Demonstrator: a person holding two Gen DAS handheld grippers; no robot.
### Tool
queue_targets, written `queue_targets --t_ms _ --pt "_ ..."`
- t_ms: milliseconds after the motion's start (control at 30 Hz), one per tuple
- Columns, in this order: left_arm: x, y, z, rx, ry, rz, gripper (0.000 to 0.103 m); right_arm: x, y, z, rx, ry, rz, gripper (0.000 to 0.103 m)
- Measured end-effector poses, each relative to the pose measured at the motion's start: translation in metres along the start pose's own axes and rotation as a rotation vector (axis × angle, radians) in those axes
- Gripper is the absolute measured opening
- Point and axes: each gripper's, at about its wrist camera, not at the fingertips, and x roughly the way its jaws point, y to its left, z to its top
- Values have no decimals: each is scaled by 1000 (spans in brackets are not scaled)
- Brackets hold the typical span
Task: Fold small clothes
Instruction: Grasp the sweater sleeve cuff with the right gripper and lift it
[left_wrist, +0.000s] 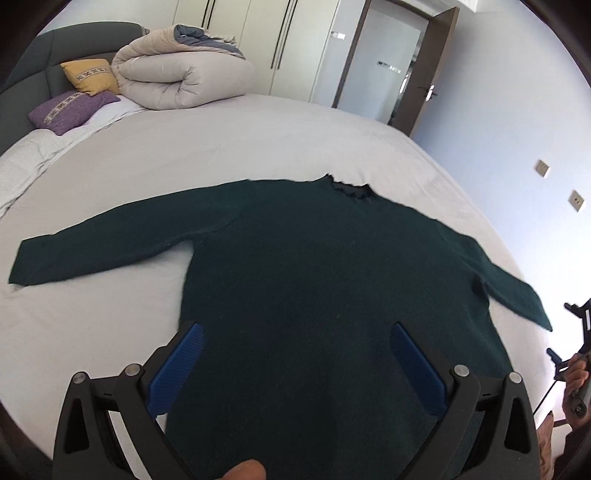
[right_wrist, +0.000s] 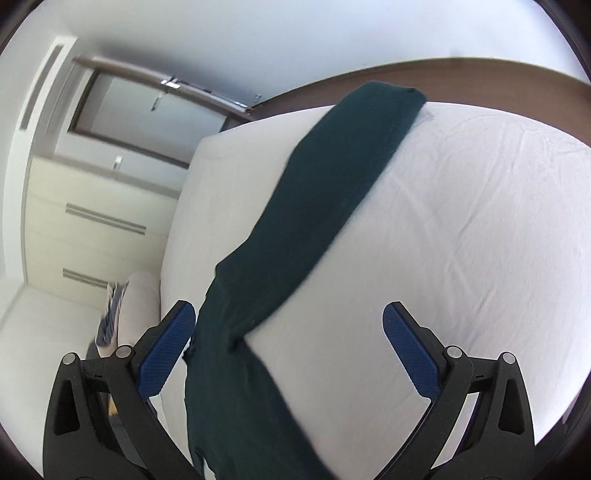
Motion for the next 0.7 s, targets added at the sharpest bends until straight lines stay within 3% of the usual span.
queue_targets --t_ms 133,200,333,600,700 --pt "40 -10 14 14 128 -12 103 22 -34 52 134 -9 -4 98" --pt "53 -9 19 -27 143 -39 103 24 -41 71 182 -32 39 98" --pt "74 -13 27 -40 163 -58 103 29 -44 104 215 -70 46 92" --pt "101 -8 40 -103 185 -182 103 44 -54 145 265 -112 50 57" --pt "108 -4 42 -140 197 -219 103 51 -51 152 238 -120 16 30"
